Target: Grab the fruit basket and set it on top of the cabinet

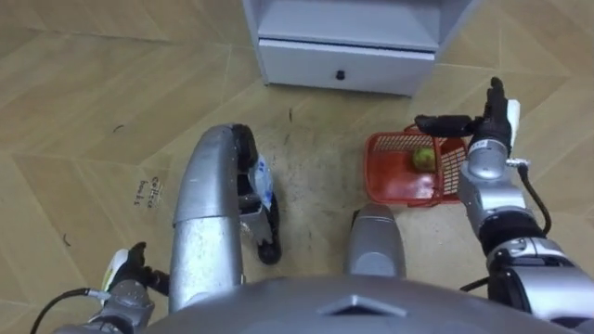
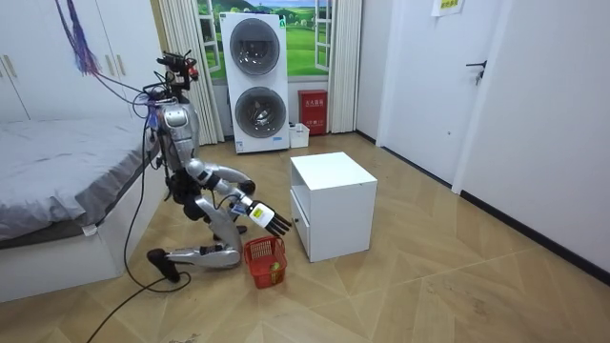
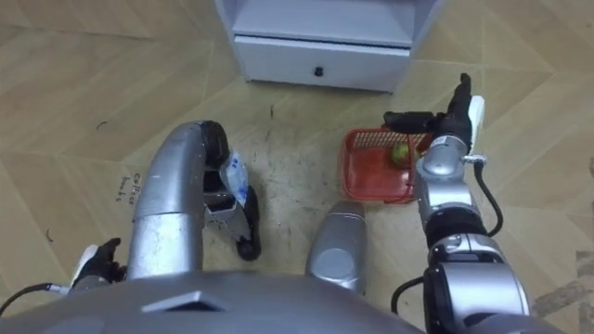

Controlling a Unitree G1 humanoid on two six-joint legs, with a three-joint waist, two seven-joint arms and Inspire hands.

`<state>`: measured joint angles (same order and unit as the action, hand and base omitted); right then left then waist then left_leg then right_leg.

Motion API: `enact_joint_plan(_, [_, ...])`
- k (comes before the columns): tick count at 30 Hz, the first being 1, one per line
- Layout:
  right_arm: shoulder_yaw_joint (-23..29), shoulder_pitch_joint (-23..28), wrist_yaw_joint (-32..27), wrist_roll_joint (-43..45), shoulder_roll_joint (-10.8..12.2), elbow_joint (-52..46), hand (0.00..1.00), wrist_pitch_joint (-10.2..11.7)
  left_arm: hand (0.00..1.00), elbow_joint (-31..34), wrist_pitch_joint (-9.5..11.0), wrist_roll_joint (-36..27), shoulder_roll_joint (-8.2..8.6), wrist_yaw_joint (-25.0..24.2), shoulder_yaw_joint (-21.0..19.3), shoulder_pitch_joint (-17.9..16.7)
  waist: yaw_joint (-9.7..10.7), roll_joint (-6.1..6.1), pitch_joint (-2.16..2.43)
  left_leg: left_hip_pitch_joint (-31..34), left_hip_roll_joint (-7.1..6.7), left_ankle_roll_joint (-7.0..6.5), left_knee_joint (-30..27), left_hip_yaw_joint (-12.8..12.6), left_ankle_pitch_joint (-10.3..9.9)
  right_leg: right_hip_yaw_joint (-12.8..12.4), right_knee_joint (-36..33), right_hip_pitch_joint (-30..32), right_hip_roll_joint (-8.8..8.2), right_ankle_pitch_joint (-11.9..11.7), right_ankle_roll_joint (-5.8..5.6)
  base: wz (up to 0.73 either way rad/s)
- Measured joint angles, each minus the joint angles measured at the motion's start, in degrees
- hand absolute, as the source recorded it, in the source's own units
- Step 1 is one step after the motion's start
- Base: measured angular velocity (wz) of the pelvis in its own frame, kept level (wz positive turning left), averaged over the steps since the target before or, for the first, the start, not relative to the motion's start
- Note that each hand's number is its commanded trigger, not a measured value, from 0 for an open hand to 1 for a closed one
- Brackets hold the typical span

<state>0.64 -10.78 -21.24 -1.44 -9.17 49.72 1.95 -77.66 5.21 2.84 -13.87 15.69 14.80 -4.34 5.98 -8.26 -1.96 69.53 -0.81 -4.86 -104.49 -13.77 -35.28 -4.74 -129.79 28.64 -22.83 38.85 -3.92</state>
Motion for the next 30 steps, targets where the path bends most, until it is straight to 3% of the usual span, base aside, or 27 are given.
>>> enact_joint_plan(2, [-0.67, -0.02, -0.16, 0.05, -0.07, -0.08, 0.00, 0.92, 0.00, 0.04, 0.07, 0.02, -0.05, -0.18, 0.34, -0.88, 0.06, -0.33, 0.10, 1.43, -0.25, 1.76, -2.34, 0.82, -0.05, -0.17, -3.14, -0.59, 0.07, 1.80, 0.65, -0.08])
enact_joint_plan(3, [-0.64, -0.32, -0.11, 0.03, -0.92, -0.52, 0.00, 1.20, 0.00, 0.16, -0.06, 0.04, 0.77, -0.48, 0.93, -0.82, 0.01, 0.90, -0.28, 2.88, -0.11, 2.37, -3.98, 2.26, 0.12, -0.28, -4.86, -0.32, 1.27, 1.95, 1.18, -0.17])
enact_joint_plan(4, [-0.68, -0.75, -0.04, 0.04, -1.52, -0.82, 0.00, 1.20, 0.00, 0.42, -0.04, 0.04, 1.48, -0.73, 1.14, -0.63, -0.22, 1.17, -0.65, 3.69, -0.35, 3.20, -4.12, 3.25, 0.52, -0.39, -5.13, 0.24, 2.21, 2.17, 1.22, -0.21])
enact_joint_plan(5, [-0.88, -0.93, 0.05, 0.03, -1.82, -1.48, 0.00, 1.22, 0.00, 0.77, 0.24, 0.05, 1.89, -1.60, 1.28, -0.61, -0.15, 1.57, -0.45, 4.33, -1.29, 4.74, -3.44, 3.87, 1.34, -1.02, -5.53, 1.07, 2.28, 2.29, 1.14, -0.13])
enact_joint_plan(7, [-1.63, -0.91, 0.14, 0.02, -2.33, -1.79, 0.00, 1.22, 0.00, 1.23, 0.27, 0.03, 1.77, -2.77, 1.29, -0.09, 0.18, 1.50, -0.27, 4.32, -2.26, 5.45, -2.59, 4.67, 1.69, -1.26, -5.69, 1.43, 2.43, 2.31, 1.09, -0.05])
enact_joint_plan(10, [-1.81, -0.95, 0.16, -0.04, -2.76, -2.30, 0.00, 1.22, 0.00, 1.41, 0.73, -0.03, 1.64, -3.43, 2.28, 0.85, 0.24, 1.78, 0.16, 3.87, -2.30, 5.76, -2.17, 5.41, 1.85, -1.47, -5.74, 1.69, 3.11, 2.42, 0.87, -0.08])
enact_joint_plan(17, [-2.40, -0.57, 0.34, -0.21, -3.06, -3.24, 0.00, 1.22, 0.00, 2.01, 1.02, -0.02, 1.47, -5.16, 2.40, 0.78, 0.12, 1.88, 0.27, 3.87, -2.94, 6.33, -1.99, 6.51, 2.14, -1.78, -5.76, 1.97, 3.81, 2.43, 0.86, -0.04])
enact_joint_plan(24, [-4.72, 0.07, 0.76, -1.03, -3.03, -3.08, 0.00, 1.19, 0.00, 2.37, 1.02, -0.17, 1.47, -5.12, 4.83, 0.54, -0.17, 3.62, 0.14, 4.33, -2.78, 6.40, -1.72, 6.51, 2.10, -1.64, -5.79, 2.55, 3.87, 2.43, 0.86, 0.00])
enact_joint_plan(30, [-7.30, 1.32, 1.35, -1.12, -3.22, -2.76, 0.00, 0.80, 0.00, 2.37, 0.56, -0.34, 1.47, -5.17, 5.77, 0.58, -0.20, 4.65, 0.47, 4.89, -2.47, 6.41, -1.35, 6.21, 2.10, -1.66, -5.89, 3.54, 3.91, 2.43, 0.85, 0.00])
